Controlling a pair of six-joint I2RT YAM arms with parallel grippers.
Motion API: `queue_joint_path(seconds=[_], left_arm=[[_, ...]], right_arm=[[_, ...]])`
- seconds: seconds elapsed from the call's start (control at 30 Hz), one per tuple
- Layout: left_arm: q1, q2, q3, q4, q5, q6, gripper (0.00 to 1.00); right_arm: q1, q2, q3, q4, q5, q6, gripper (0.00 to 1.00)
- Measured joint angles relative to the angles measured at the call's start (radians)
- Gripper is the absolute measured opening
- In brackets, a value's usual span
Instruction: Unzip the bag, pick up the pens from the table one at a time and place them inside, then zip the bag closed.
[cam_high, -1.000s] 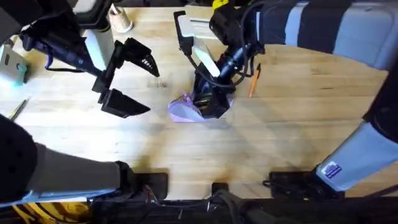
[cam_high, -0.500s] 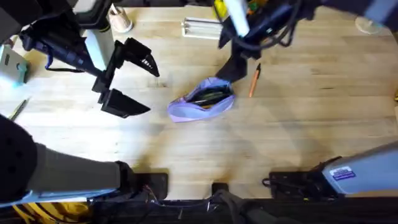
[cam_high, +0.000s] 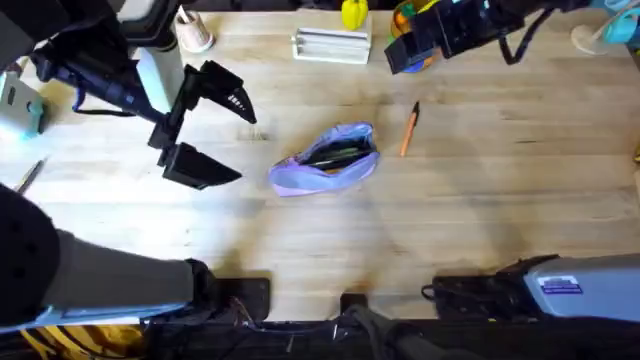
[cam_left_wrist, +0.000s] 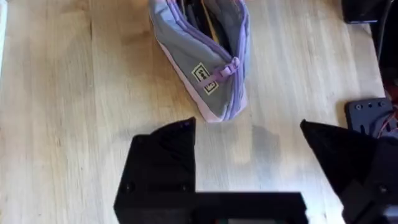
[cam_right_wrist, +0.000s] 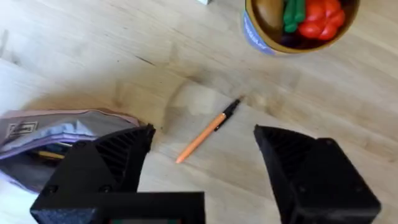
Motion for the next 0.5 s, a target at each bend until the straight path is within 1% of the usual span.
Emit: queue_joint_path(seconds=[0.17, 0.3, 0.37, 0.5], left_arm=[[0.000, 0.000, 0.000, 0.001, 0.000, 0.000, 0.993], [0.000, 0.000, 0.000, 0.001, 0.000, 0.000, 0.993], [0.000, 0.000, 0.000, 0.001, 0.000, 0.000, 0.993], [0.000, 0.000, 0.000, 0.002, 0.000, 0.000, 0.994]], right_arm=[[0.005, 0.002, 0.000, -0.015, -0.023, 0.088, 0.998], [0.005, 0.002, -0.009, -0.007, 0.009, 0.210, 0.997], [0.005, 0.002, -0.044, 0.027, 0.027, 0.270, 0.997], [0.005, 0.002, -0.175, 0.104, 0.056, 0.414, 0.998]])
